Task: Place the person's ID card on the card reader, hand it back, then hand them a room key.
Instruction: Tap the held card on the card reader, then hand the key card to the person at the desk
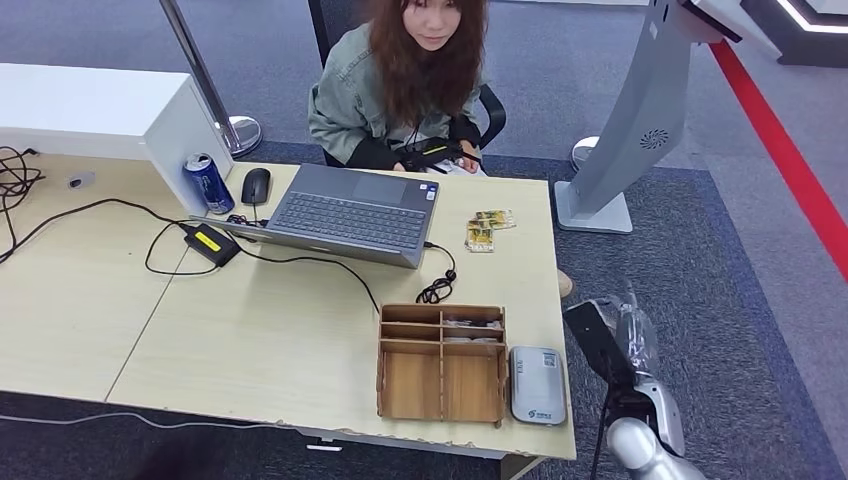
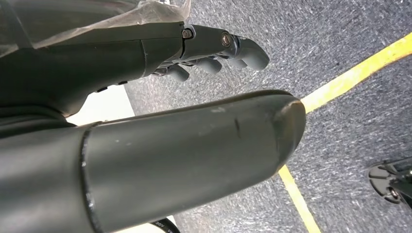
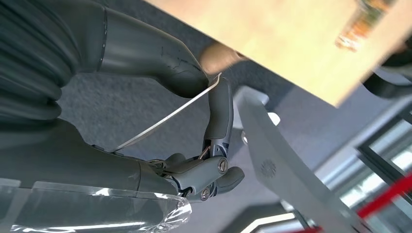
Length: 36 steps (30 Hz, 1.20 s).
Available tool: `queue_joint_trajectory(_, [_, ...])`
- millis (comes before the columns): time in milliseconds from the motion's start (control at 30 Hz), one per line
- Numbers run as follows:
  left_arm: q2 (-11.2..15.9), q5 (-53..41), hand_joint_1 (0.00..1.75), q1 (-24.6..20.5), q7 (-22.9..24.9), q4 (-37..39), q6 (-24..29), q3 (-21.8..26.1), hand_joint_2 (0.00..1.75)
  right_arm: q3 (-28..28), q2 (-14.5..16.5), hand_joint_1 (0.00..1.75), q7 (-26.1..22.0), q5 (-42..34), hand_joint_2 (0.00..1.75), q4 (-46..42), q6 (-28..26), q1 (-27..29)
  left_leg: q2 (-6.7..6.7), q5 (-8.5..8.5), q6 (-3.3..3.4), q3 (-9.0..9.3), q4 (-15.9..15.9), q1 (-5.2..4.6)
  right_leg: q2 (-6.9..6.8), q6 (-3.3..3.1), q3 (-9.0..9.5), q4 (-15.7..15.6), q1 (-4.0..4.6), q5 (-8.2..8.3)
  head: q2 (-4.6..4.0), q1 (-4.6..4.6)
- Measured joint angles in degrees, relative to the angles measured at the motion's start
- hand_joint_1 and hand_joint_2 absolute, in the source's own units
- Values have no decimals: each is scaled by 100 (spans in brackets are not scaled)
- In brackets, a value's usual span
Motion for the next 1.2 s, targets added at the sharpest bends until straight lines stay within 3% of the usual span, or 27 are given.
queue_joint_trajectory(200, [10, -125, 0, -1, -49, 0, -87, 0, 0, -9, -116, 175, 870, 580, 175, -1062, 607, -613, 0, 5, -2, 3, 0, -1, 0, 0, 1, 3, 0, 3, 0, -1])
queue_joint_trajectory(367, [14, -255, 0, -5, -98, 0, -150, -4, 0, 91, -71, 175, 1144, 716, 175, -1734, 1103, -1212, 0, 7, -5, 2, 0, 1, 0, -2, 2, 6, 1, 4, 0, 1])
queue_joint_trajectory(633, [27, -479, 0, -31, -180, 0, -205, -39, 0, 654, 509, 175, 893, -371, 175, -1714, 1407, -2264, -1, 11, -12, 0, -1, 5, -1, -6, -2, 10, 4, 6, 0, -1])
queue_joint_trajectory(833, [41, -548, 0, -43, -199, 0, -218, -73, 0, 1118, 1032, 175, 709, -410, 175, -1232, 1333, -2795, -4, 15, -18, 1, -1, 6, -1, -6, -9, 12, 6, 6, 0, -1])
queue_joint_trajectory(1033, [47, -549, 0, -39, -199, 0, -218, -103, 0, 1260, 1165, 175, 693, -447, 175, -1058, 1323, -2941, -5, 15, -19, -1, -1, 6, -3, -6, -10, 12, 6, 6, 0, 1])
queue_joint_trajectory(1200, [65, -594, 0, -37, -203, 0, -218, -173, 0, 1596, 1584, 175, 600, -469, 175, -602, 1357, -3243, -2, 15, -19, -5, -1, 6, -2, -7, -13, 13, 4, 7, 0, 1])
